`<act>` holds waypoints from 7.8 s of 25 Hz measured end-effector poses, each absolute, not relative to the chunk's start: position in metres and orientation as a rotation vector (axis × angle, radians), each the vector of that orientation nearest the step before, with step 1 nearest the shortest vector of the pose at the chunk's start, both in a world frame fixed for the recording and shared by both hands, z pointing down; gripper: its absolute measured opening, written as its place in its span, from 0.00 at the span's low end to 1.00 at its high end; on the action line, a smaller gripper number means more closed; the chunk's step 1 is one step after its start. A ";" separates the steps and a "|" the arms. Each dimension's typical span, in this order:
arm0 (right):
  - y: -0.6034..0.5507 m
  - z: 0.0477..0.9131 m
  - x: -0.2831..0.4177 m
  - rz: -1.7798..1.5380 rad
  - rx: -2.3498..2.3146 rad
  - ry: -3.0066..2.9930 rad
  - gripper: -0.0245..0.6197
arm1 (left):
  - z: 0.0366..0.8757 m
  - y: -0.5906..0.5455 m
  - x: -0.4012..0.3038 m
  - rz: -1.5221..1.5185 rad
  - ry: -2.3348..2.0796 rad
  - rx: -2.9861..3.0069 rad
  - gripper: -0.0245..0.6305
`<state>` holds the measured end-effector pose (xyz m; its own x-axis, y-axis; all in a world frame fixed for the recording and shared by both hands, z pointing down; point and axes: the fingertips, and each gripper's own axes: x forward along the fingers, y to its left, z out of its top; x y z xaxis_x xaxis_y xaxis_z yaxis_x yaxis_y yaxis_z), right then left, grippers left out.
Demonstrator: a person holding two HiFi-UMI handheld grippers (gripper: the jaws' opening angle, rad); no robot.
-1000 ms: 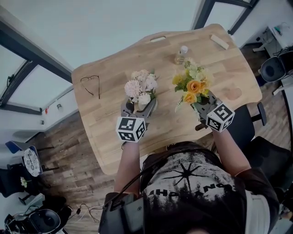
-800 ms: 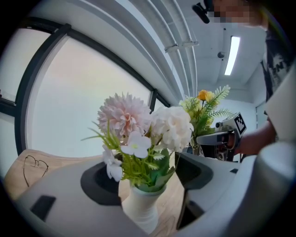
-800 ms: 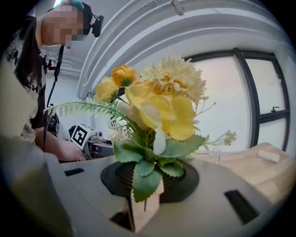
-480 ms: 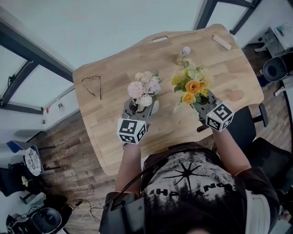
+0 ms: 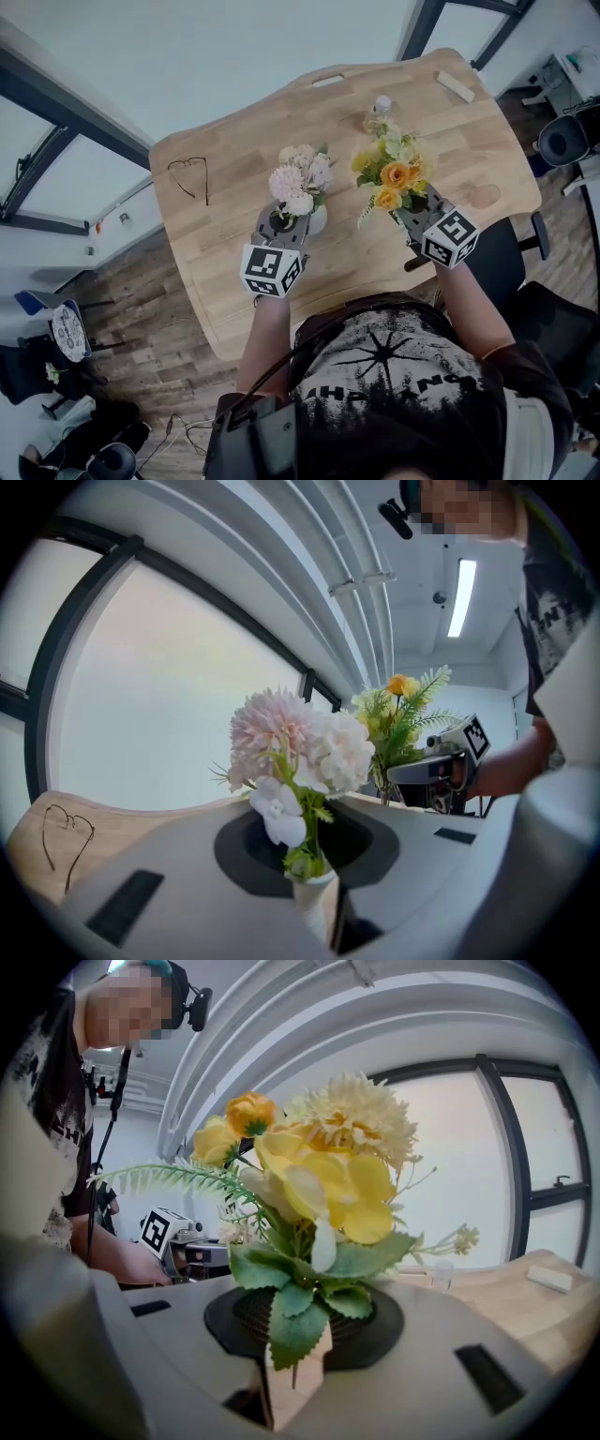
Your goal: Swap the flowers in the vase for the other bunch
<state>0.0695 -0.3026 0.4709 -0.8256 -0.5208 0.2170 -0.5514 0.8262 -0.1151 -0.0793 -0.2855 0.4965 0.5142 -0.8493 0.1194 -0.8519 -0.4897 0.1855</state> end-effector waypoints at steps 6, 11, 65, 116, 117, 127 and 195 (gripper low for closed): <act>-0.302 0.471 0.067 0.206 0.817 -2.826 0.18 | 0.482 -0.288 -0.081 -0.024 -1.444 2.533 0.12; -0.298 0.465 0.061 0.190 0.802 -2.838 0.18 | 0.470 -0.288 -0.082 -0.066 -1.425 2.533 0.12; -0.284 0.421 0.041 0.135 0.702 -2.995 0.18 | 0.360 -0.250 -0.160 -0.107 -1.796 2.539 0.11; -0.265 0.440 -0.075 -0.067 0.276 -3.046 0.18 | 0.498 -0.178 -0.187 0.077 -1.784 2.180 0.11; -0.264 0.443 -0.075 -0.078 0.276 -3.042 0.18 | 0.499 -0.178 -0.187 0.078 -1.783 2.176 0.11; -0.264 0.463 -0.073 -0.067 0.277 -3.030 0.20 | 0.507 -0.179 -0.184 0.115 -1.769 2.163 0.11; -0.218 0.512 -0.030 0.246 0.707 -2.848 0.50 | 0.499 -0.128 -0.205 0.095 -1.709 2.236 0.11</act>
<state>-0.0301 -0.2185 0.5123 -0.8666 -0.4437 0.2285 -0.4763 0.8720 -0.1130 -0.2052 -0.1276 0.4985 0.2806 -0.9275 0.2469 -0.9492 -0.2301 0.2145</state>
